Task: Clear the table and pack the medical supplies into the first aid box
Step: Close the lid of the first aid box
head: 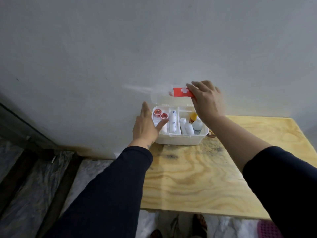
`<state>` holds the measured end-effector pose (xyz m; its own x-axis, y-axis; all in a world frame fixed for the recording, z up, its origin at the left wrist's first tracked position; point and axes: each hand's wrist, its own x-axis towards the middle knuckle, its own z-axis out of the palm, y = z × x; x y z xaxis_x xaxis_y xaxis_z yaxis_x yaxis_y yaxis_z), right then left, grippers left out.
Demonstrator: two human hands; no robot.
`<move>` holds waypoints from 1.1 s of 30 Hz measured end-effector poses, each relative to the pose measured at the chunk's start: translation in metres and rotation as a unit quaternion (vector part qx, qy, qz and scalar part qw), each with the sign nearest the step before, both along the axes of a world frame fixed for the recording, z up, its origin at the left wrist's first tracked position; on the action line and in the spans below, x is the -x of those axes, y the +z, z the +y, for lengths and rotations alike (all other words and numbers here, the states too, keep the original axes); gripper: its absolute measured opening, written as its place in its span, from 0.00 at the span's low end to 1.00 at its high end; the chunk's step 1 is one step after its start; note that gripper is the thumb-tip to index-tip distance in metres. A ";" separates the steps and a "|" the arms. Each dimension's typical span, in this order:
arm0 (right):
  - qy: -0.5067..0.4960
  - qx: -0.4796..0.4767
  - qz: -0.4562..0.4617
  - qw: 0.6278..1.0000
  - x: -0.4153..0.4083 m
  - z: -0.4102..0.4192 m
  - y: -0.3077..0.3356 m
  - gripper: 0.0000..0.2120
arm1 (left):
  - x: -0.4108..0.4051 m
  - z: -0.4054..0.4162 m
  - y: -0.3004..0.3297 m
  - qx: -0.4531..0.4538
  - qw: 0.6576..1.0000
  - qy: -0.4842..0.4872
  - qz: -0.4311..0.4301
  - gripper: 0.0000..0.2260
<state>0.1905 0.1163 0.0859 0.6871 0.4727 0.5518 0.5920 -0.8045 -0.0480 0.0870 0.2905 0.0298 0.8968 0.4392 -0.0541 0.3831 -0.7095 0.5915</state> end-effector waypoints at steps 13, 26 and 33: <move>-0.032 0.104 0.044 0.993 0.081 -0.024 -0.065 0.18 | 0.005 -0.030 0.017 -0.185 0.968 -0.170 0.002 0.27; -0.025 0.133 0.208 0.969 0.069 -0.036 -0.074 0.32 | 0.002 -0.028 -0.008 -0.280 0.938 -0.199 0.036 0.38; -0.035 0.133 0.232 0.963 0.039 -0.022 -0.072 0.34 | -0.025 -0.025 -0.013 -0.285 0.943 -0.171 0.024 0.38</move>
<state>0.1519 0.0943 0.0142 0.8656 0.4987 0.0442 0.5007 -0.8618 -0.0816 0.1120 0.2650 0.0171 0.9939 0.0940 0.0583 0.0903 -0.9938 0.0642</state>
